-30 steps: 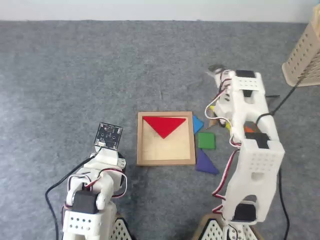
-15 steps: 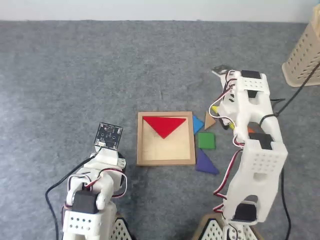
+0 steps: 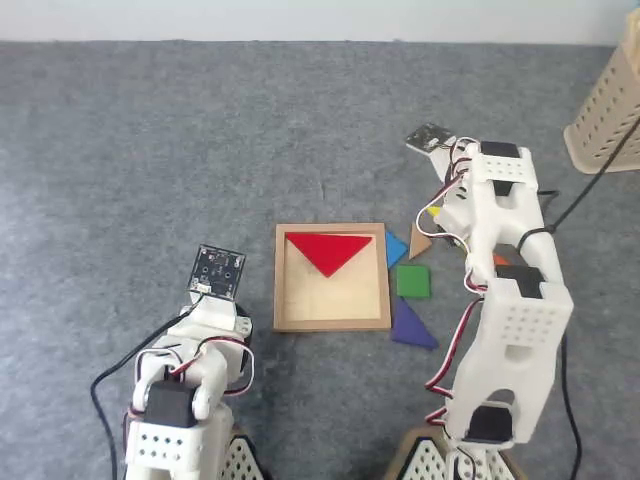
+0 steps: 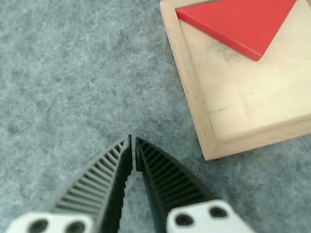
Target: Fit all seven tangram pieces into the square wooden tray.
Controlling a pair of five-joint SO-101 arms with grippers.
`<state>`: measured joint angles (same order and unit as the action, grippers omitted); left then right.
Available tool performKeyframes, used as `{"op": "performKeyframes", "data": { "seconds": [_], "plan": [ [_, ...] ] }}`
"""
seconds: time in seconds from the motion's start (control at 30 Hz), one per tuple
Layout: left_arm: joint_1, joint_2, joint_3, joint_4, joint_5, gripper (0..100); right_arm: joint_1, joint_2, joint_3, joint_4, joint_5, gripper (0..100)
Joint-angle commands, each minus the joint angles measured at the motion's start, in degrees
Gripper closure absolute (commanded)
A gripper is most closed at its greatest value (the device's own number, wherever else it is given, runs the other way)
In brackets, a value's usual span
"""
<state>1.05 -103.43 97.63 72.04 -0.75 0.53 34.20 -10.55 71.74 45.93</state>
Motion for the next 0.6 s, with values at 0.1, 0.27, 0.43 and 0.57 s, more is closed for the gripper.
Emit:
{"op": "performKeyframes", "data": {
  "seconds": [0.1,0.27,0.43,0.57],
  "plan": [
    [-0.09,-1.23,-1.1,0.35,0.35,99,-0.57,1.27,-1.85,-1.01,4.04,58.6],
    [-0.09,-1.23,-1.1,0.35,0.35,99,-0.57,1.8,-1.76,0.84,3.96,59.7],
    [-0.09,-1.23,-1.1,0.35,0.35,99,-0.75,1.8,-1.76,5.23,3.6,75.3],
    [-0.09,-1.23,-1.1,0.35,0.35,99,-0.75,1.54,-1.76,6.9,-1.41,81.4]
  ]
}}
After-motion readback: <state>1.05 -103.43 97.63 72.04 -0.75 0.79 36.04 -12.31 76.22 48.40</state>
